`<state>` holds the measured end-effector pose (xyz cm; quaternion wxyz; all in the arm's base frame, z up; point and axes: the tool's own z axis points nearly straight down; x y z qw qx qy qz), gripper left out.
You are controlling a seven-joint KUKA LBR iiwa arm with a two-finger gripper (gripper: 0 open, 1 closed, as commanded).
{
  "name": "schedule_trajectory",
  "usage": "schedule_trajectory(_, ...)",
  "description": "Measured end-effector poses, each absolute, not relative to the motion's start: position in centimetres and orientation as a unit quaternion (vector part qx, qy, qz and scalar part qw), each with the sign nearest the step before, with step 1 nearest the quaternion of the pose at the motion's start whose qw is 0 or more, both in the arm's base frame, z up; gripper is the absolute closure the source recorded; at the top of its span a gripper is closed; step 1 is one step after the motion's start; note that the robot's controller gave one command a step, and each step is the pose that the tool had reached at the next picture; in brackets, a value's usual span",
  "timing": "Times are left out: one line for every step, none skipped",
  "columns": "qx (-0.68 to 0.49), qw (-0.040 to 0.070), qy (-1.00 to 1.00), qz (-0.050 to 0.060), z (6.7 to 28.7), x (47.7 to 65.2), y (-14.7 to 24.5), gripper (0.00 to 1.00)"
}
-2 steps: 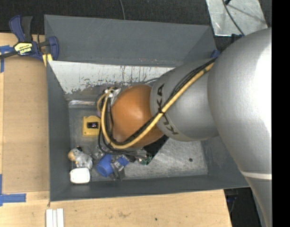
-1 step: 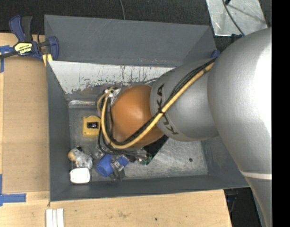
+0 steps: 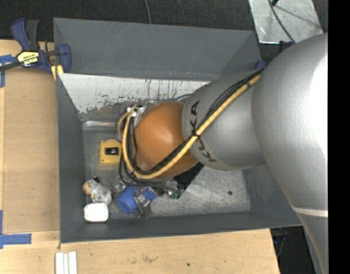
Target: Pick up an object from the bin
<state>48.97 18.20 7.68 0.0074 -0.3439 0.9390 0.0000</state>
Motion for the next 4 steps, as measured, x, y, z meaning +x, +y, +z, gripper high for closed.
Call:
schedule_trajectory(-0.344,-0.001,0.939,0.0,9.0,48.7,18.1,1.0)
schedule_trajectory(-0.344,-0.002,0.939,0.0,11.3,48.6,18.1,1.0)
schedule_trajectory(-0.344,0.0,0.939,0.0,13.3,48.7,18.2,1.0)
schedule_trajectory(-0.344,0.002,0.939,0.0,15.0,48.8,18.2,1.0)
